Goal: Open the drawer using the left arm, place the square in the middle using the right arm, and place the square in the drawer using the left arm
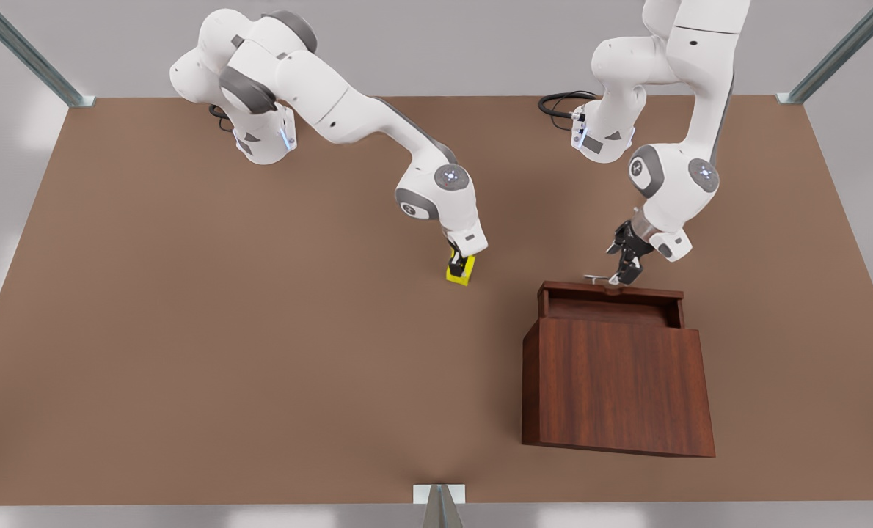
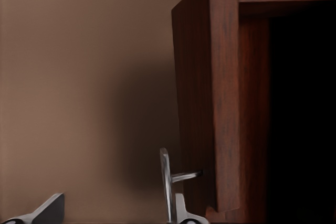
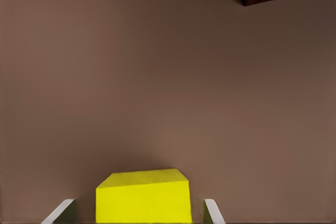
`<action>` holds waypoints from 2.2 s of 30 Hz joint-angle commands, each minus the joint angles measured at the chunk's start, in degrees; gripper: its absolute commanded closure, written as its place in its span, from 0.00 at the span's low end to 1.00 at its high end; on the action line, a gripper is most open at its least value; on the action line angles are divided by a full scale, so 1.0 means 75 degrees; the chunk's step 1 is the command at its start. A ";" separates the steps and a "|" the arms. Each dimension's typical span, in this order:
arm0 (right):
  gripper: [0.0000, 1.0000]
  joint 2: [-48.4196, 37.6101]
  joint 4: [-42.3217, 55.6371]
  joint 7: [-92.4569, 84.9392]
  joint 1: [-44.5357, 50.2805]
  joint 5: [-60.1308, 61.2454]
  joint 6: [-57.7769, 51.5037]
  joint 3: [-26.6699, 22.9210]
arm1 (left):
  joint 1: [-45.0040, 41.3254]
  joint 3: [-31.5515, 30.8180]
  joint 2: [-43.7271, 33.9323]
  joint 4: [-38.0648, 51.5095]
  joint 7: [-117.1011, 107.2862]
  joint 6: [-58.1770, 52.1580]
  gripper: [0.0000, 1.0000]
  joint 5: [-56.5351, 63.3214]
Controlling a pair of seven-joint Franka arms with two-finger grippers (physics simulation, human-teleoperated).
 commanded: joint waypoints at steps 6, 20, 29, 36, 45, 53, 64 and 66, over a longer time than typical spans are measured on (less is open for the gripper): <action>0.00 -0.2493 -0.0240 0.0624 -0.2535 0.0772 -0.3129 -0.0165 | -0.0001 0.0003 -0.0388 -0.0364 0.0001 -0.0101 0.00 0.0003; 0.00 -0.4087 0.1260 -0.0032 -0.5455 0.2167 -0.6961 -0.2075 | -0.1850 0.0132 0.0911 0.4615 0.2204 -0.3945 0.00 0.3694; 0.00 -0.3806 0.1658 -0.0032 -0.5455 0.2354 -0.7019 -0.2075 | -0.4183 0.0097 0.3034 0.6199 0.5380 -0.4554 0.00 0.3741; 0.00 -0.3795 0.1763 -0.0032 -0.5432 0.2635 -0.7031 -0.2064 | -0.4876 0.0108 0.4218 0.6386 0.5064 -0.3605 0.00 0.3729; 0.00 -0.3877 0.1869 -0.0032 -0.5549 0.2612 -0.7043 -0.2216 | -0.4922 0.0214 0.4897 0.6304 0.4864 -0.3406 0.00 0.3741; 0.00 -0.3806 0.2115 -0.0044 -0.5561 0.2636 -0.7183 -0.2204 | -0.4934 0.0214 0.5554 0.6304 0.4806 -0.3160 0.00 0.3741; 0.00 -0.3795 0.2068 -0.0032 -0.5596 0.2846 -0.7219 -0.2228 | -0.4946 0.0202 0.5565 0.6304 0.4806 -0.3171 0.29 0.3729; 0.00 -0.3771 0.2056 -0.0021 -0.5596 0.2846 -0.7207 -0.2228 | -0.4946 0.0202 0.5600 0.6304 0.4806 -0.3160 0.29 0.3729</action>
